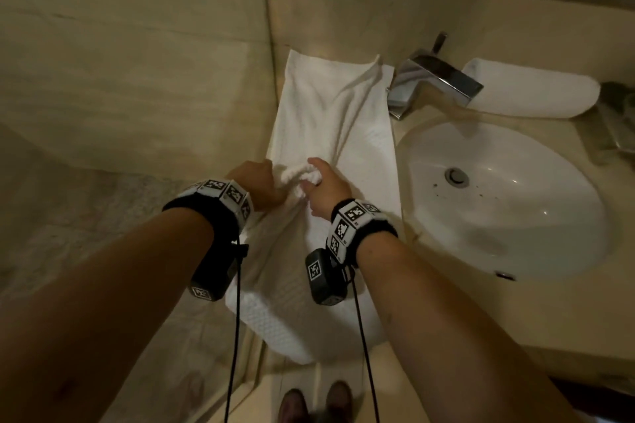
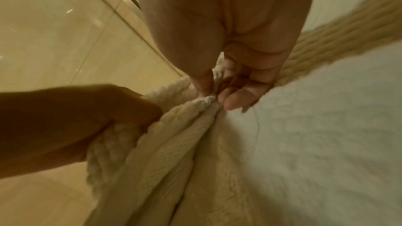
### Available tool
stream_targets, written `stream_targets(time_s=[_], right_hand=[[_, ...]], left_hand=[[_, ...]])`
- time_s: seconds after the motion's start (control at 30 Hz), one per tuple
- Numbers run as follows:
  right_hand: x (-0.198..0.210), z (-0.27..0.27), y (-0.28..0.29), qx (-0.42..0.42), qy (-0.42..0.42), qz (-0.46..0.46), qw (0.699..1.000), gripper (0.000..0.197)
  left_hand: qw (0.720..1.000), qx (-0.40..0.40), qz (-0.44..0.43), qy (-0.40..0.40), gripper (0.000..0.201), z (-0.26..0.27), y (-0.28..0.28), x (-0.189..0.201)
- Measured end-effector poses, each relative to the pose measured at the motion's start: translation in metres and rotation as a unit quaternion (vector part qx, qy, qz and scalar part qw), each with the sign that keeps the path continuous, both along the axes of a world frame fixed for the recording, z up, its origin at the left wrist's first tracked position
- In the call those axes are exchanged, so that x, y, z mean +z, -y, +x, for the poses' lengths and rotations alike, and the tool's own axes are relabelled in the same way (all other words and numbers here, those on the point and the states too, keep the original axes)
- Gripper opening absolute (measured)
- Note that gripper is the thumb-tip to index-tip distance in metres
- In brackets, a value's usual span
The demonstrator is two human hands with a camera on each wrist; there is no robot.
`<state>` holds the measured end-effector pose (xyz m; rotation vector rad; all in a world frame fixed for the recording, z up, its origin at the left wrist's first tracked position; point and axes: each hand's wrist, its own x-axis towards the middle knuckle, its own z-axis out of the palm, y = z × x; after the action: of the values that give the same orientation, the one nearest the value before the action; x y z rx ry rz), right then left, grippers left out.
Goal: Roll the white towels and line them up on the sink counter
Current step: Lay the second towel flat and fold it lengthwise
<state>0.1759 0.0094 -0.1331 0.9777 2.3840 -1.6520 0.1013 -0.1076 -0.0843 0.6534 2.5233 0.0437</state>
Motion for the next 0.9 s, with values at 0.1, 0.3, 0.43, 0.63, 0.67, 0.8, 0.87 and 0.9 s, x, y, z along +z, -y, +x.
stream_targets(time_s=[0.1,0.3,0.43,0.63,0.67,0.8,0.87,0.9], right_hand=[[-0.002,0.002,-0.002,-0.003,-0.006,0.016,1.0,0.047],[-0.001,0.005,0.001,-0.028,-0.002,0.012,1.0,0.044],[0.009,0.008,-0.002,-0.011,0.043,0.021,0.999,0.054],[0.031,0.031,0.003,-0.138,0.025,-0.248,0.959,0.085],[0.038,0.045,0.003,-0.129,0.019,-0.29,0.948,0.072],[0.048,0.089,0.0,-0.098,0.019,-0.376,0.921,0.081],[0.045,0.113,-0.003,-0.111,0.018,-0.428,0.897,0.082],[0.042,0.126,-0.004,-0.11,0.028,-0.442,0.89,0.082]], left_hand=[[0.996,0.004,-0.074,0.057,0.033,0.003,0.002,0.011],[0.986,-0.052,-0.145,0.057,0.06,0.025,0.012,0.024],[0.991,-0.043,-0.088,0.09,0.036,0.048,0.008,0.042],[0.985,0.035,-0.015,0.169,0.03,0.095,0.004,0.06],[0.98,0.053,0.013,0.189,0.031,0.104,0.004,0.062],[0.955,0.134,0.165,0.204,0.026,0.133,-0.001,0.064],[0.902,0.19,0.23,0.312,0.03,0.148,-0.004,0.062],[0.864,0.213,0.251,0.382,0.036,0.156,-0.003,0.061]])
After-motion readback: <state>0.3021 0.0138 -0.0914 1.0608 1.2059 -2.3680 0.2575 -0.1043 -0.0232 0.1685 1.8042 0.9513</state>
